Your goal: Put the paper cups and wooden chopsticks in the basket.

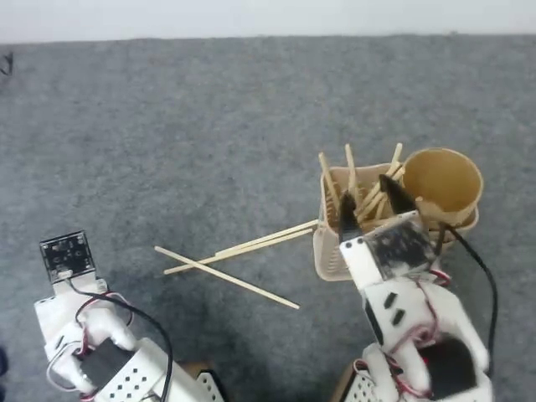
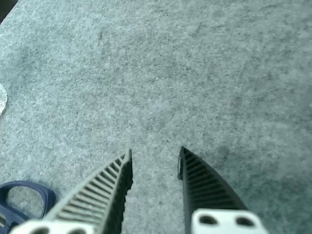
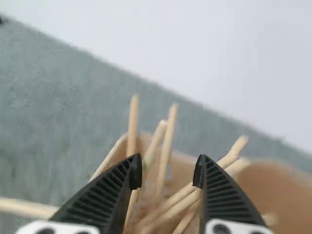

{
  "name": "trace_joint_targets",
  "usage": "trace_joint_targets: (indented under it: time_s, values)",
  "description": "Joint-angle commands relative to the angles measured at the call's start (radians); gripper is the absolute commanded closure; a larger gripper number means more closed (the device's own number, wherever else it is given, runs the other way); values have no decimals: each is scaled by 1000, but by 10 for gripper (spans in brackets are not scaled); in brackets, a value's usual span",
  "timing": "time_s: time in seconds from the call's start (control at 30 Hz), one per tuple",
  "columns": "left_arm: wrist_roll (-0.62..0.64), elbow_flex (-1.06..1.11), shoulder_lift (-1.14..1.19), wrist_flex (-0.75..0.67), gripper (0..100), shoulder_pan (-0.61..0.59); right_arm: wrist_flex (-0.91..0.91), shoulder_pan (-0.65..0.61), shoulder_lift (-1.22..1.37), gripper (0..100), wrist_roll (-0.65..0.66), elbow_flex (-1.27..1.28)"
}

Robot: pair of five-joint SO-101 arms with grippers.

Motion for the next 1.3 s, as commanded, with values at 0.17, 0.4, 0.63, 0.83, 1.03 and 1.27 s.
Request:
trace_joint_targets:
  time_s: [0.17, 0.4, 0.63, 0.83, 1.03, 1.27]
  values:
    - [-9, -8, -18, -15, 855, 3, 236, -173, 699, 818, 78, -741]
    - [-9, -8, -18, -15, 855, 3, 443, -351, 1115, 818, 233, -1054]
    - [-9, -8, -18, -15, 855, 3, 545, -475, 1333, 819, 394, -1062]
    - [-9, -8, -18, -15, 855, 3, 613, -472, 1550, 819, 548, -1062]
    - [-9, -8, -18, -15, 855, 3, 568, -472, 1788, 819, 681, -1060]
    - [-9, -8, -18, -15, 855, 3, 412, -469, 2003, 819, 684, -1065]
